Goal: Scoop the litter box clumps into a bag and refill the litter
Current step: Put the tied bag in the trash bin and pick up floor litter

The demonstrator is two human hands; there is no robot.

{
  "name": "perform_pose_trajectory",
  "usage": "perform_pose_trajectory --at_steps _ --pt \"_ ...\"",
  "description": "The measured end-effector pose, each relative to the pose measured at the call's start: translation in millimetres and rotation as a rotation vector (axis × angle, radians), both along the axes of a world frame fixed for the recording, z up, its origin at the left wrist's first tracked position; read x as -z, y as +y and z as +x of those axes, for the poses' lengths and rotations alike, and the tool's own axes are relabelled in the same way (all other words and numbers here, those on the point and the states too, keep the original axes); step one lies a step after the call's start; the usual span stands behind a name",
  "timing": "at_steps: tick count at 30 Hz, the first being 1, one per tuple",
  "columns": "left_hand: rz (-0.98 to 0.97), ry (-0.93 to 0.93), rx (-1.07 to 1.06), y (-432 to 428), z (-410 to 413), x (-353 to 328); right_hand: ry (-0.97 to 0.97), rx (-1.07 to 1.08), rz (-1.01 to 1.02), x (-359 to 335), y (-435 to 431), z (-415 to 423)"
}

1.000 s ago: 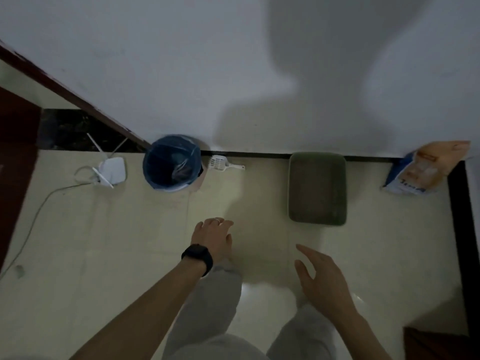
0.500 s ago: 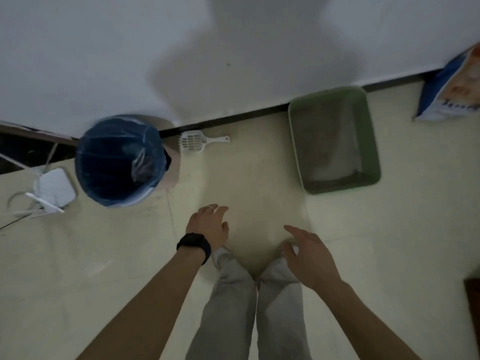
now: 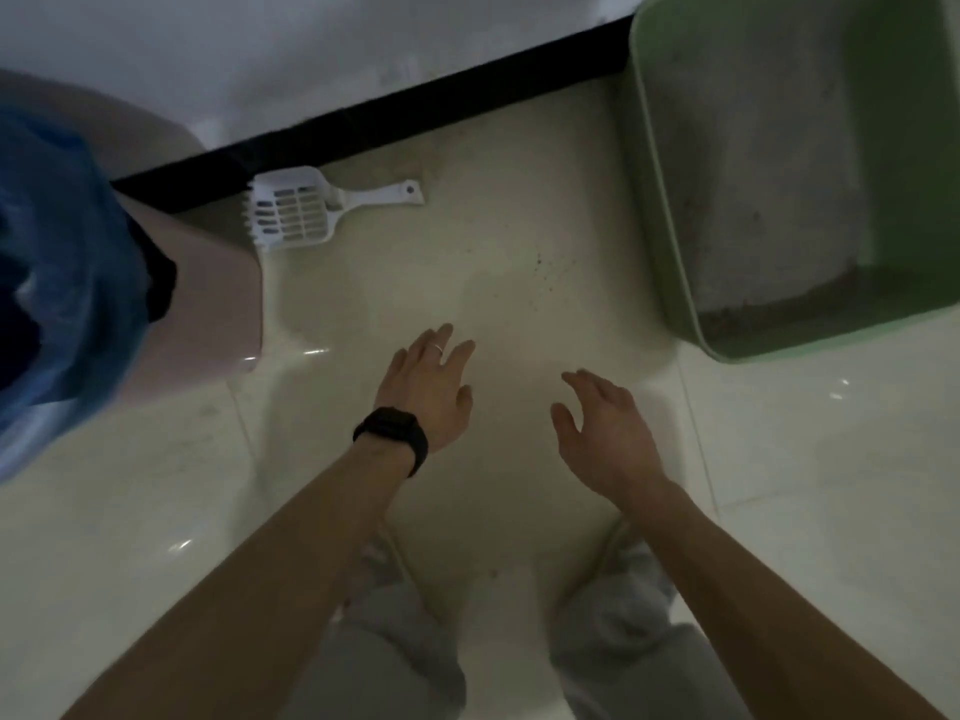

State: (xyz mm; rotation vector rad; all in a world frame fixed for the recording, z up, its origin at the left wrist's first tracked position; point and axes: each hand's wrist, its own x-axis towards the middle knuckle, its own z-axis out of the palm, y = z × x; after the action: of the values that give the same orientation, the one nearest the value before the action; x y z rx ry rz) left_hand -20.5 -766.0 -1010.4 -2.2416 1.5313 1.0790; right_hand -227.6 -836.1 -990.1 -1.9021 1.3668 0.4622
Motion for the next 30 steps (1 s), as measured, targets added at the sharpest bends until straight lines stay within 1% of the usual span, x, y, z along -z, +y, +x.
perform_pose_trajectory --at_steps 4,6,10,13,16,18,20,23,24,27,29,30 --pt "-0.26 -0.005 0.008 -37.9 33.5 52.7 -0.077 0.024 -0.223 61.3 -35.8 22.0" --pt "-0.355 -0.005 0.027 -61.8 48.5 72.0 -0.099 0.012 -0.325 82.8 -63.5 36.9" --pt "-0.47 -0.024 0.071 -107.8 68.4 103.7 -0.155 -0.002 -0.468 115.7 -129.9 68.7" --pt "-0.536 -0.06 0.098 -129.7 71.7 123.2 -0.185 -0.053 -0.555 134.9 -172.4 86.0" --pt "-0.564 -0.134 0.102 -138.3 67.4 140.3 -0.139 -0.06 -0.581 153.4 -193.7 95.1" --pt "-0.58 -0.158 0.093 -136.5 62.7 144.3 -0.113 -0.096 -0.596 161.4 -188.4 93.4" --pt "-0.57 -0.088 0.109 -127.7 58.0 141.6 -0.103 -0.186 -0.577 160.0 -169.6 83.4" --pt "-0.467 -0.021 0.241 -94.7 41.0 127.1 -0.096 -0.364 -0.477 141.4 -123.8 57.3" --pt "-0.437 -0.011 0.25 -84.7 33.9 122.8 -0.099 -0.413 -0.438 134.2 -107.9 46.9" --pt "-0.421 0.021 0.182 -71.9 20.5 120.2 -0.194 -0.537 -0.384 124.0 -72.5 23.1" --pt "-0.471 0.068 0.147 -73.9 19.1 124.2 -0.291 -0.573 -0.418 126.0 -74.2 21.8" --pt "-0.507 0.091 0.128 -74.2 19.9 126.5 -0.317 -0.558 -0.456 129.3 -80.2 27.4"
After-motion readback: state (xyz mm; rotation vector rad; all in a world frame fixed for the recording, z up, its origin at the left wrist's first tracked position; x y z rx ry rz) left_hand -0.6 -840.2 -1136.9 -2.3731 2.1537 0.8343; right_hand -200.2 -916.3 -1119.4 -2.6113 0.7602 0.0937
